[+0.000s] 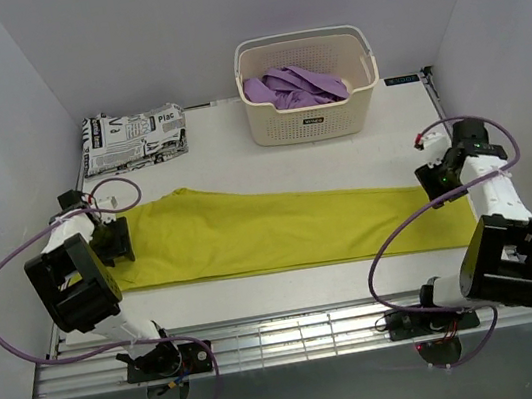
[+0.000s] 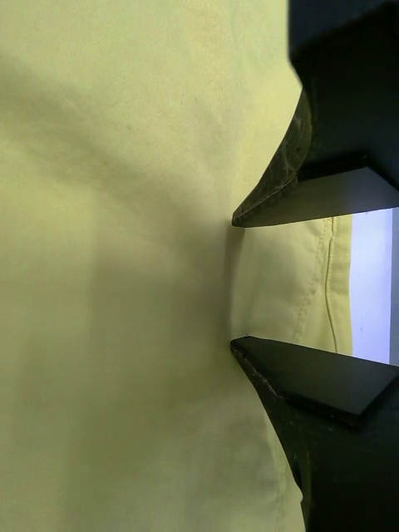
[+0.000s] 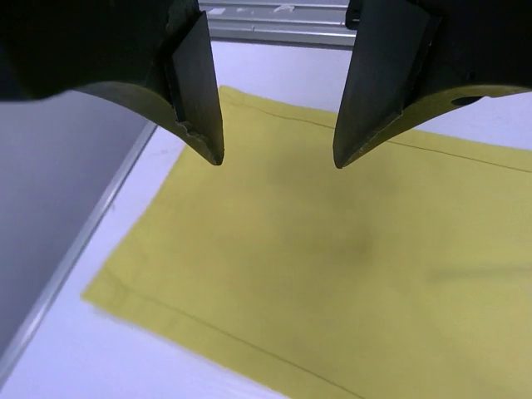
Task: Fold and stack the trousers
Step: Fold the trousers
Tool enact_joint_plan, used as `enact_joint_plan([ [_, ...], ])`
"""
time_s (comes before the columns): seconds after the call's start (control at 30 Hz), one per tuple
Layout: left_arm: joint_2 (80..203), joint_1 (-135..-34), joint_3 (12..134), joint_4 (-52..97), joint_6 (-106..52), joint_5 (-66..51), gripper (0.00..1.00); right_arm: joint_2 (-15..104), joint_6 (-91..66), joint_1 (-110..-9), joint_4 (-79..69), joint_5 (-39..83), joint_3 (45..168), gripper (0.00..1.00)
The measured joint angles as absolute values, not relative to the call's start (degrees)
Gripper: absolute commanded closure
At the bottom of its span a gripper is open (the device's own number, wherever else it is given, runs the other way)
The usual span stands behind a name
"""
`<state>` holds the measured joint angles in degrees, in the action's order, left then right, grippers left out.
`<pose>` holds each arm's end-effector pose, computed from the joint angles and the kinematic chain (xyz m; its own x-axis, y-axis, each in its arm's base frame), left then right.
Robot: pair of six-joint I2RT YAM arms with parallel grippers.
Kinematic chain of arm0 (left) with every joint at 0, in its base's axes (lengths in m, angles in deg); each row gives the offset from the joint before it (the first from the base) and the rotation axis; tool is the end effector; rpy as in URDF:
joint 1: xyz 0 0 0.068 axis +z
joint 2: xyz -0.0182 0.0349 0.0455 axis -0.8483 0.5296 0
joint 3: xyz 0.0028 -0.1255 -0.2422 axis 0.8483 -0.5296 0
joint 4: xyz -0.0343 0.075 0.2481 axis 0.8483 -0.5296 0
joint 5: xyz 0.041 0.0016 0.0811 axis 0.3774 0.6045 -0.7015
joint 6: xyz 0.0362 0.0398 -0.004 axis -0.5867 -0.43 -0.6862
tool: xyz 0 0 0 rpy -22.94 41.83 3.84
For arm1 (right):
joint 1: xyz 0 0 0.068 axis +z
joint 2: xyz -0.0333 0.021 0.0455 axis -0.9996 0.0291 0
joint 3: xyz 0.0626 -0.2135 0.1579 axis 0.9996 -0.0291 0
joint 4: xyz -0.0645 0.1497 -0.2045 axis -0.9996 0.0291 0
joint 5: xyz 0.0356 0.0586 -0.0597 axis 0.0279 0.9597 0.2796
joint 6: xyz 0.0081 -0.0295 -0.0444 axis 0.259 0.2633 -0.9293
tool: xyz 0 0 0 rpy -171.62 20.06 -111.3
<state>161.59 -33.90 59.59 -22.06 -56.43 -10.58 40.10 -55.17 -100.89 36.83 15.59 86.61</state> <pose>0.2731 0.1188 0.1731 -0.9710 -0.1055 -0.2145 -0.1029 0.9944 -0.0232 0.2518 -0.0554 0.2385 -0.8326 -0.4186 -0.3626 -0.3484 0.9048 -0.2447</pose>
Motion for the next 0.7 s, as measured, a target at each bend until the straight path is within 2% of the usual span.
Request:
enact_joint_plan([
  [0.2, 160.23, -33.75, 59.59, -23.26, -56.41, -10.03, 0.31, 44.84, -54.29, -113.92, 34.6, 17.73, 83.79, 0.4],
  [0.53, 158.68, -33.75, 59.8, -25.75, -56.6, -8.35, 0.28, 54.59, -54.1, -121.85, 29.09, 19.72, 83.57, 0.38],
  [0.7, 157.57, -33.75, 60.2, -26.17, -56.82, -8.09, 0.28, 55.2, -53.92, -123.75, 28.24, 21.53, 84.42, 0.31],
])
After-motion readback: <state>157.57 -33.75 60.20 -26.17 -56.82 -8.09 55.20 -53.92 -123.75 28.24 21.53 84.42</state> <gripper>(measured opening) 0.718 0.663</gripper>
